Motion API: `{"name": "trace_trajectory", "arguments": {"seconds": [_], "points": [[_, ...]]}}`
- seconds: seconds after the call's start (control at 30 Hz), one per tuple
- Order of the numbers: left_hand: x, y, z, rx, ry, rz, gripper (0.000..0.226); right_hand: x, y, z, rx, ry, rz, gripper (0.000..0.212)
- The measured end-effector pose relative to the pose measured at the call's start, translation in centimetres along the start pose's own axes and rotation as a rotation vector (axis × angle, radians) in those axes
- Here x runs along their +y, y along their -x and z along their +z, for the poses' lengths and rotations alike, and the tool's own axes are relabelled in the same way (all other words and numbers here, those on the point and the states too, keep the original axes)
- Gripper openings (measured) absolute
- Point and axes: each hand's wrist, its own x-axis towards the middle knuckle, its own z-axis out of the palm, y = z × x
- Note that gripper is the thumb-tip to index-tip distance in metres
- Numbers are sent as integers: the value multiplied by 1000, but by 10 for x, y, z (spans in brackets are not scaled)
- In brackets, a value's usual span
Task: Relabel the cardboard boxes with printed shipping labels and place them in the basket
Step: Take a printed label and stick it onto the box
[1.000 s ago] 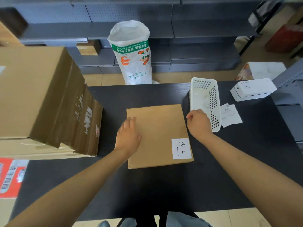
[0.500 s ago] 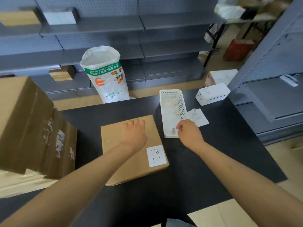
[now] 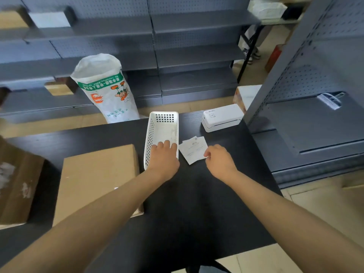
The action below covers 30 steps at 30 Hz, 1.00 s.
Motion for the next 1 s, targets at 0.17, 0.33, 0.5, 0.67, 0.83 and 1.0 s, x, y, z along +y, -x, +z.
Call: {"name": "trace_trajectory", "arguments": {"seconds": [0.17,0.33,0.5,0.67,0.83,1.0], "points": [[39,-15,8,-40,62,12,36,29,-16,-5,-40,9,7,24],[60,-39,26,-122,219,53,35,42,-30,2,-77,15,38,23],[71,-66,43,-195,211,76,37,52,-46,10,-126,9,64,23],[72,-91,61,-247,161,53,41,62,-63,25,-178,1,54,22],[72,-119,76,-250,162,-31,59,69,-89,40,-195,-44,11,21],[78,-125,90,-295,149,-7,74,68,-108,53,-180,-139,44,18]]}}
